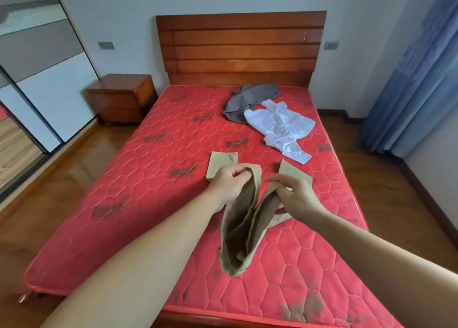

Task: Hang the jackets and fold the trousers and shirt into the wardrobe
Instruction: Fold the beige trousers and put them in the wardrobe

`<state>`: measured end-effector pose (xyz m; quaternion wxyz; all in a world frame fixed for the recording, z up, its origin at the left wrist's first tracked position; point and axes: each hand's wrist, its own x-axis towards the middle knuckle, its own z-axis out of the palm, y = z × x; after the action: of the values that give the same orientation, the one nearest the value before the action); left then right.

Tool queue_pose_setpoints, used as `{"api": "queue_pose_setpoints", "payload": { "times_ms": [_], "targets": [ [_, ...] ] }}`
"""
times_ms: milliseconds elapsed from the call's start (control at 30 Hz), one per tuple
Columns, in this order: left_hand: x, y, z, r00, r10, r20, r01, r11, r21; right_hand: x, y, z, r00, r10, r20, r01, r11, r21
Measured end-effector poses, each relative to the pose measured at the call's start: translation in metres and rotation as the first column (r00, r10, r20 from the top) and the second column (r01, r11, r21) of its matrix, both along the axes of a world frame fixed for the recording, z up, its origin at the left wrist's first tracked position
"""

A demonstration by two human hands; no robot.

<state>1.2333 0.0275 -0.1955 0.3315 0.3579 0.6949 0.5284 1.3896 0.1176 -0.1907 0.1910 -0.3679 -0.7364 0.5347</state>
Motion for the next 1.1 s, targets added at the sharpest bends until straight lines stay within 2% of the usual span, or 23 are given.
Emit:
{"api": "queue_pose_setpoints", "payload": {
  "times_ms": [133,233,300,367,433,500,567,633,733,833,900,967,1033,1100],
  "targets": [
    [0.002,0.020,0.022,0.998,-0.063,0.018,0.062,0.997,0.047,-0.021,0.010,0.018,0.987,-0.093,-0.128,0.073,0.986,-0.150],
    [-0.005,0.027,0.035,0.993,-0.104,0.064,0.104,0.995,0.003,-0.032,0.024,0.028,0.989,-0.092,-0.119,0.064,0.974,-0.218],
    [-0.011,0.029,0.040,0.976,-0.207,0.066,0.209,0.978,-0.023,-0.041,0.033,0.035,0.988,-0.105,-0.111,0.071,0.958,-0.279],
    [-0.016,0.031,0.047,0.930,-0.364,-0.048,0.357,0.928,-0.108,-0.050,0.042,0.042,0.980,-0.169,-0.102,0.128,0.937,-0.325],
    [-0.018,0.037,0.051,0.833,-0.488,-0.262,0.402,0.858,-0.320,-0.058,0.054,0.049,0.966,-0.242,-0.095,0.195,0.914,-0.356],
    [-0.019,0.041,0.056,0.757,-0.456,-0.468,0.209,0.848,-0.487,-0.066,0.066,0.059,0.956,-0.278,-0.099,0.221,0.897,-0.384],
    [-0.028,0.045,0.068,0.694,-0.331,-0.639,-0.041,0.868,-0.495,-0.075,0.077,0.072,0.959,-0.263,-0.104,0.203,0.896,-0.394],
    [-0.044,0.050,0.086,0.618,-0.279,-0.735,-0.143,0.879,-0.454,-0.081,0.089,0.084,0.976,-0.190,-0.105,0.143,0.926,-0.348],
    [-0.072,0.061,0.122,0.572,-0.304,-0.762,-0.125,0.885,-0.448,-0.076,0.115,0.106,0.991,0.008,-0.131,-0.038,0.973,-0.228],
    [-0.089,0.077,0.162,0.535,-0.280,-0.797,-0.128,0.906,-0.404,-0.066,0.137,0.134,0.969,0.225,-0.106,-0.236,0.966,-0.107],
    [-0.093,0.088,0.191,0.446,-0.301,-0.843,-0.130,0.910,-0.394,-0.067,0.143,0.159,0.979,0.204,-0.026,-0.200,0.972,0.127],
    [-0.095,0.096,0.225,0.367,-0.343,-0.865,-0.120,0.904,-0.410,-0.070,0.149,0.190,0.990,0.130,-0.050,-0.103,0.924,0.368],
    [-0.099,0.098,0.266,0.290,-0.303,-0.908,-0.140,0.925,-0.353,-0.071,0.155,0.226,0.987,0.109,-0.114,-0.045,0.888,0.458],
    [-0.105,0.094,0.307,0.212,-0.179,-0.961,-0.180,0.959,-0.219,-0.072,0.159,0.262,0.964,0.114,-0.240,-0.003,0.908,0.420]
  ]
}}
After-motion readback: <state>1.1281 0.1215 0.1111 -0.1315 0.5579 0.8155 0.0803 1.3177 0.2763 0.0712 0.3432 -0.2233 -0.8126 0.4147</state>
